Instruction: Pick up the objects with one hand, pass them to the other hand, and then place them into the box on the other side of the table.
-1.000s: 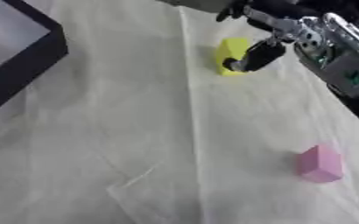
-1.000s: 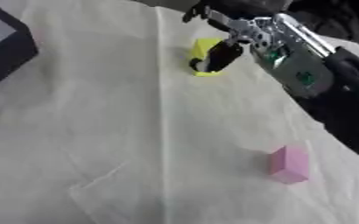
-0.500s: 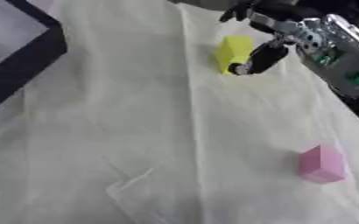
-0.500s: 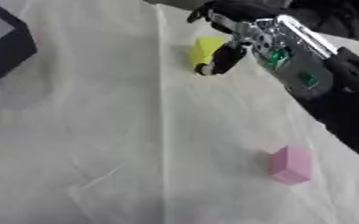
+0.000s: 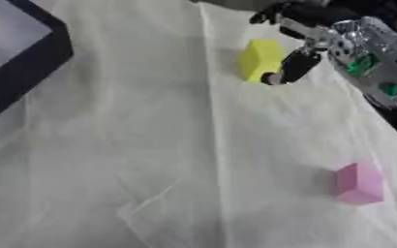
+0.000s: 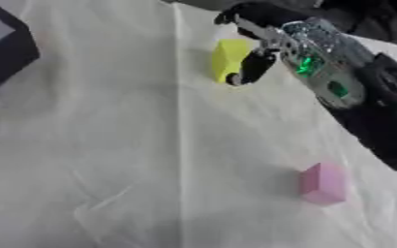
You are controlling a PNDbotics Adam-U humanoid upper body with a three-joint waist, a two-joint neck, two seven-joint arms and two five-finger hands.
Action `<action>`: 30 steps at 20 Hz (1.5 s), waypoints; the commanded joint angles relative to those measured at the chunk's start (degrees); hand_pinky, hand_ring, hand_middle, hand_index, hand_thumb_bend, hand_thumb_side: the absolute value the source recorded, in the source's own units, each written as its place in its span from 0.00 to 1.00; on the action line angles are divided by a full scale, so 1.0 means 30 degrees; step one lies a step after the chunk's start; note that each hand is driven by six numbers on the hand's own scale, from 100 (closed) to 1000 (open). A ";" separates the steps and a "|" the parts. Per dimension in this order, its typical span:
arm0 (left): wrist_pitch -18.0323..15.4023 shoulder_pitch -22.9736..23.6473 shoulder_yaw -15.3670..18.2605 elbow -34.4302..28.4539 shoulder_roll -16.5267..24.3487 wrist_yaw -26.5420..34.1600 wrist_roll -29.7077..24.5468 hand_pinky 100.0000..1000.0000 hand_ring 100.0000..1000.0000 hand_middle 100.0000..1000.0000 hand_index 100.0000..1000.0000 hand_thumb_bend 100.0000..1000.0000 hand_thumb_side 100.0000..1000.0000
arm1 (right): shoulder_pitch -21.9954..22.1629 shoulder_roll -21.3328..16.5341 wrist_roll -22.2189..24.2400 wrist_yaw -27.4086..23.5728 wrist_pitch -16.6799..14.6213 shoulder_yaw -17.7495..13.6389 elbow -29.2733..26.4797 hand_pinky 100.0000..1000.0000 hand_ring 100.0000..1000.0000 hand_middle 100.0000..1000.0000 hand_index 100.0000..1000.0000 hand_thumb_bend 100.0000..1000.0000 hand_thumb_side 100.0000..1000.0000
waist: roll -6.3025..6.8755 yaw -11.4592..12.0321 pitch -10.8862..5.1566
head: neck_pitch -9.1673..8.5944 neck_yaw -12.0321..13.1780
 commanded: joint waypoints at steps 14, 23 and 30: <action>-0.0284 0.0074 0.0261 -0.0325 0.0022 -0.0092 0.0026 0.88 0.60 0.70 0.66 0.74 0.21 | 0.0493 -0.0841 0.0578 0.2496 0.0265 -0.0693 0.0898 0.96 0.90 0.89 0.95 0.41 0.00 | 0.0270 0.0483 -0.0137 | -0.0633 -0.0176; -0.0318 0.0166 0.0282 -0.0325 -0.0082 -0.0202 0.0044 0.88 0.60 0.70 0.66 0.74 0.21 | 0.0812 -0.0743 0.0544 0.3008 0.0451 -0.0939 0.1349 0.96 0.90 0.90 0.95 0.39 0.00 | 0.0170 0.0690 0.0057 | -0.0735 -0.0312; -0.0382 0.0214 0.0299 -0.0325 -0.0181 -0.0302 0.0065 0.88 0.60 0.70 0.66 0.73 0.21 | 0.1048 -0.0650 0.0345 0.3374 0.0696 -0.1104 0.1586 0.96 0.89 0.90 0.95 0.39 0.00 | 0.0111 0.0907 0.0241 | -0.0938 -0.0615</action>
